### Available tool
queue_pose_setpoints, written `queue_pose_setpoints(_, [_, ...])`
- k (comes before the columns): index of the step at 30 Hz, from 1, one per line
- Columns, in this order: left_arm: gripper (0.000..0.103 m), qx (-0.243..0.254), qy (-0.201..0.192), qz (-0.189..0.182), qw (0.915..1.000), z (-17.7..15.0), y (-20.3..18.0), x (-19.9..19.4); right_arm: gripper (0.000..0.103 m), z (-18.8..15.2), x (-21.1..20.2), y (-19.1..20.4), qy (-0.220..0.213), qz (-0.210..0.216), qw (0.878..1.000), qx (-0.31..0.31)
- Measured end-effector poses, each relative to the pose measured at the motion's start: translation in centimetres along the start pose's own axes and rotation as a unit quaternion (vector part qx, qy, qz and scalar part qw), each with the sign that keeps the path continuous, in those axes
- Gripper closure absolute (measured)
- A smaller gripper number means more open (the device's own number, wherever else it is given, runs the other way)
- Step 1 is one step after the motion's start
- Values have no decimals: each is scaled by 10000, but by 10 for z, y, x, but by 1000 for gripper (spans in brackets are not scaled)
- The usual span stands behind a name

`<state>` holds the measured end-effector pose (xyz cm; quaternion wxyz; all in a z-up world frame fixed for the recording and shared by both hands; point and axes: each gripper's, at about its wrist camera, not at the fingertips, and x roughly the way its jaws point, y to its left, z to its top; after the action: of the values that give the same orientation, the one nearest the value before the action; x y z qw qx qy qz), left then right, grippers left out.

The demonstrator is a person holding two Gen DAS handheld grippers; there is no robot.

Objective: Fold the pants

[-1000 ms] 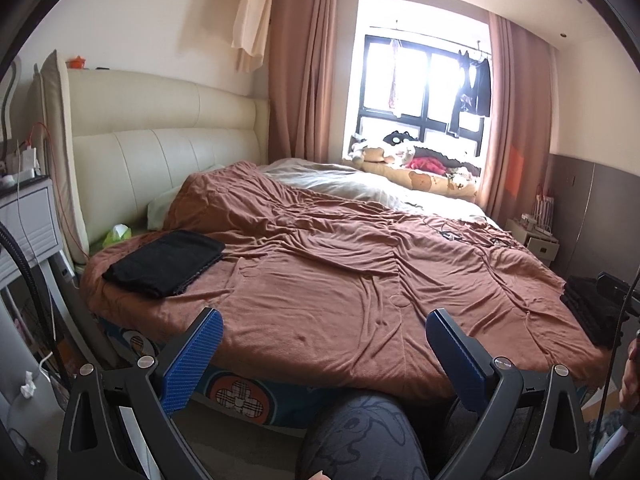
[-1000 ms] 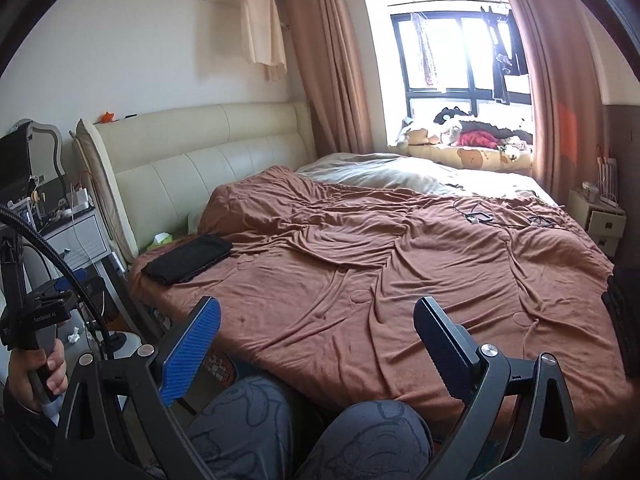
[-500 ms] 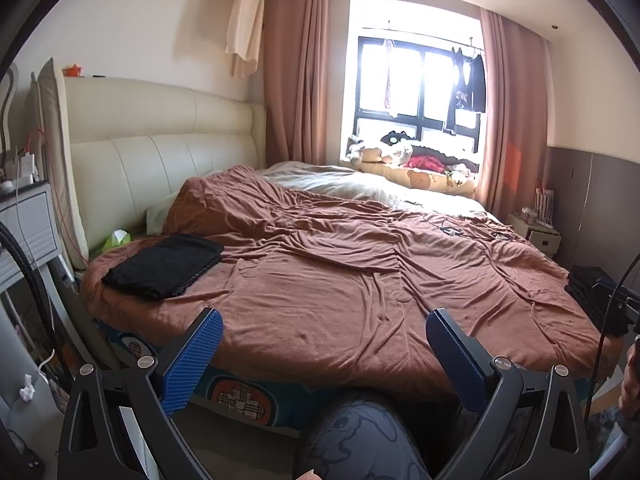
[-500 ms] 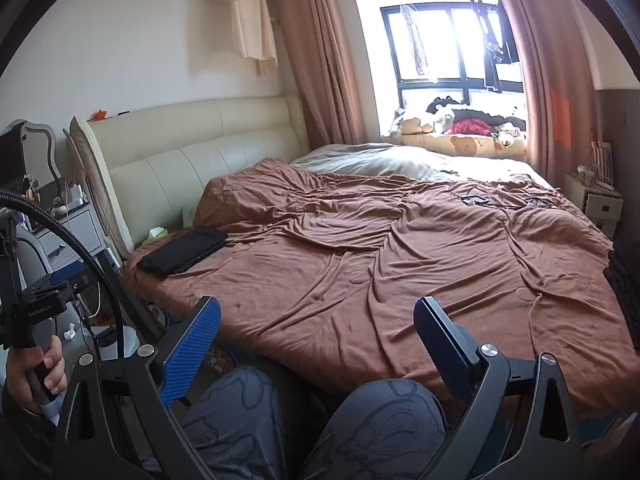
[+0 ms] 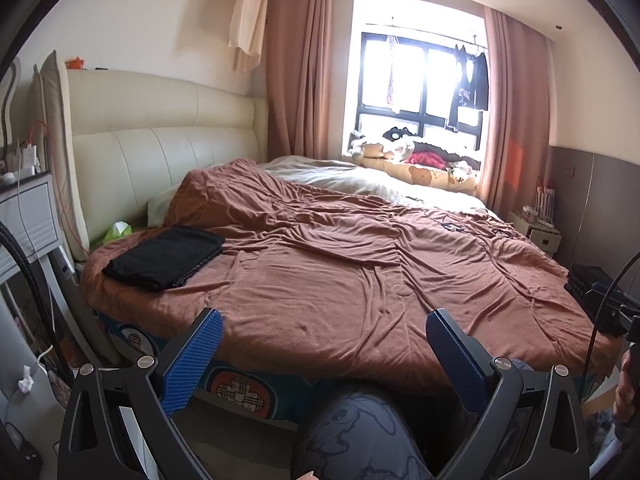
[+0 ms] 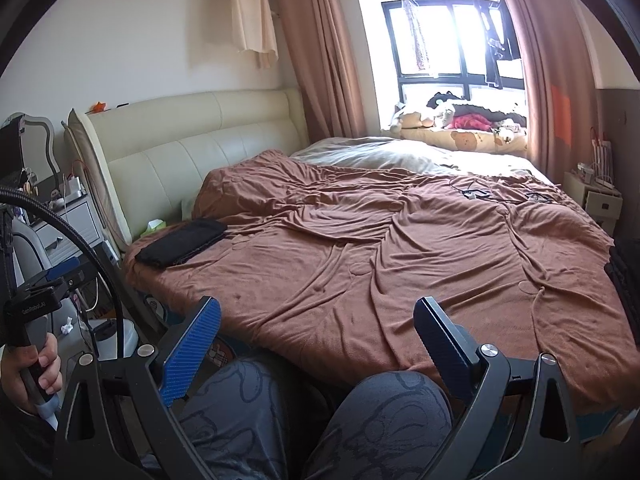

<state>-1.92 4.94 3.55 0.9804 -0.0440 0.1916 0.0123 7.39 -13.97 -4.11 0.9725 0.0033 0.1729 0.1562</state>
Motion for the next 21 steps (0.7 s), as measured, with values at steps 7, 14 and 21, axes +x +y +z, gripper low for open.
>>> queue_pose_setpoints(7, [1, -83, 26, -28, 10000, 0, 3, -2, 6, 0, -5, -2, -19, -16, 10000, -15])
queue_pose_setpoints(14, [1, -84, 32, -40, 10000, 0, 3, -3, 6, -1, -6, -4, -28, -14, 10000, -35])
queue_pose_setpoints(21, [1, -67, 16, -1, 10000, 0, 2, -7, 6, -2, -6, -1, -31, 11, 10000, -62])
